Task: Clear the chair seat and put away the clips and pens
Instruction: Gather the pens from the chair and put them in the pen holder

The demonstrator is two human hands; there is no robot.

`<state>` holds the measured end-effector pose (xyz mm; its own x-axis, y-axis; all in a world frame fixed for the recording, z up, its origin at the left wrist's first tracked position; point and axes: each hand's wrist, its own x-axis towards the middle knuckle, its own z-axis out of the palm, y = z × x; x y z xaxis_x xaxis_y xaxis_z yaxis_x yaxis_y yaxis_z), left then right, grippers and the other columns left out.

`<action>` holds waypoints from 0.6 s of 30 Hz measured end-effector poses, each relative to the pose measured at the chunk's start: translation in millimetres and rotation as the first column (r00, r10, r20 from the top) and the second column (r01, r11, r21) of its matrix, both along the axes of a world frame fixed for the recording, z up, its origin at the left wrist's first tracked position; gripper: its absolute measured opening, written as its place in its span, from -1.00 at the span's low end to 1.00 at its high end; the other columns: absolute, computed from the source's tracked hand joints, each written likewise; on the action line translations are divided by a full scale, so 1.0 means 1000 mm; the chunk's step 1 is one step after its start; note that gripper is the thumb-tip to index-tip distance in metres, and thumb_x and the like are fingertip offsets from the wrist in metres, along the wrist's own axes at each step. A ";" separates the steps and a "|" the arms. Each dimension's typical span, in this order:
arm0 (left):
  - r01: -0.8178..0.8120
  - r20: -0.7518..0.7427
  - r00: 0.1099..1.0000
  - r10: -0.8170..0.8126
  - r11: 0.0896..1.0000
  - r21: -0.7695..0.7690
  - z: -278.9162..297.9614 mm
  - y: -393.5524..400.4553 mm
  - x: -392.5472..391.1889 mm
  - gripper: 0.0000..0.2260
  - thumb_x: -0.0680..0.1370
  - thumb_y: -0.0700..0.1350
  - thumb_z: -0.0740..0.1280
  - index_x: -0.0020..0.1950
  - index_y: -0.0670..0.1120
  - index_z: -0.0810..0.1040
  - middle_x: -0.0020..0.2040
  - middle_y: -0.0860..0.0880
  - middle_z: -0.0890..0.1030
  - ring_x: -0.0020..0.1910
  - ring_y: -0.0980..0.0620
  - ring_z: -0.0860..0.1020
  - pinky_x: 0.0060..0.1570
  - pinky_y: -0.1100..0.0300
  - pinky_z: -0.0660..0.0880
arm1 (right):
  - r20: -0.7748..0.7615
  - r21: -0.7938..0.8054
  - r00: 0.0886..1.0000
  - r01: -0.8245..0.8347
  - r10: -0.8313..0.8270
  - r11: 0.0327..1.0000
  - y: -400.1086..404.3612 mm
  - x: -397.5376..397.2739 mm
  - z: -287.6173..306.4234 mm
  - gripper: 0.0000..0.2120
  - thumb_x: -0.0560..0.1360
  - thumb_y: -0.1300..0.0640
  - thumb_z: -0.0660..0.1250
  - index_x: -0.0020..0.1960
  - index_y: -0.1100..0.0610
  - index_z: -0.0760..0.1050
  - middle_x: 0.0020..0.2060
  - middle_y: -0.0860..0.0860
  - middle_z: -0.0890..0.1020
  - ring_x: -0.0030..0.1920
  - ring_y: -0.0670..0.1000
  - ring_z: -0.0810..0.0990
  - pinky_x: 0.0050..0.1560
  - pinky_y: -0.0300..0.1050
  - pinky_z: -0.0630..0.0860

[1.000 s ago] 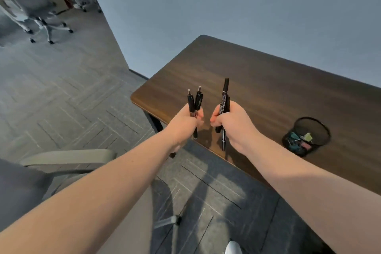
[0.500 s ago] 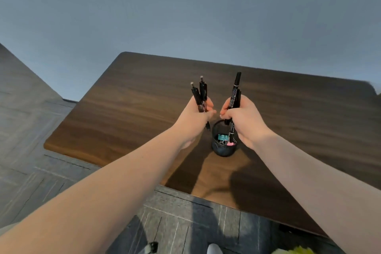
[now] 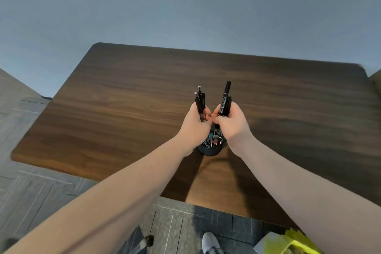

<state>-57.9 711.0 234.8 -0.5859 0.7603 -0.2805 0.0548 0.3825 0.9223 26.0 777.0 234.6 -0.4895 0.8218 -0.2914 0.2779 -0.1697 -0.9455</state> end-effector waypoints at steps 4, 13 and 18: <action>0.056 -0.040 0.998 -0.058 0.997 -0.044 -0.005 -0.005 0.003 -0.77 0.50 -0.31 0.21 -0.15 0.03 0.32 -0.21 0.03 0.44 -0.19 0.06 0.43 -0.08 0.16 0.46 | 0.020 0.020 0.999 -0.050 0.050 0.999 -0.006 0.002 -0.007 -0.77 0.46 0.38 0.23 -0.22 0.07 0.42 -0.25 -0.01 0.54 -0.10 0.06 0.54 0.08 0.08 0.52; 0.107 -0.125 0.985 -0.119 0.989 -0.099 -0.007 -0.007 0.006 -0.71 0.52 -0.34 0.20 0.19 -0.08 0.35 0.07 -0.02 0.52 0.06 0.03 0.51 0.10 0.20 0.42 | 0.070 0.140 0.990 -0.129 0.121 0.982 -0.008 0.010 -0.013 -0.89 0.52 0.31 0.25 0.02 0.17 0.48 -0.17 -0.03 0.58 -0.11 -0.08 0.56 0.02 -0.13 0.53; 0.121 -0.177 0.974 -0.143 0.984 -0.131 -0.010 -0.010 0.008 -0.57 0.51 -0.37 0.21 0.35 -0.09 0.30 0.20 -0.07 0.51 0.19 0.00 0.50 0.28 0.12 0.44 | 0.160 0.181 0.979 -0.151 0.123 0.972 -0.008 0.014 -0.013 -0.74 0.52 0.32 0.26 0.17 0.12 0.46 -0.02 0.00 0.59 -0.05 -0.02 0.58 0.03 -0.14 0.58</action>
<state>-49.9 700.8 225.2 -0.5325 0.8023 -0.2696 0.2773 0.4663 0.8401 40.4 769.4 221.7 -0.5649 0.7973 -0.2128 0.4241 0.0592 -0.9037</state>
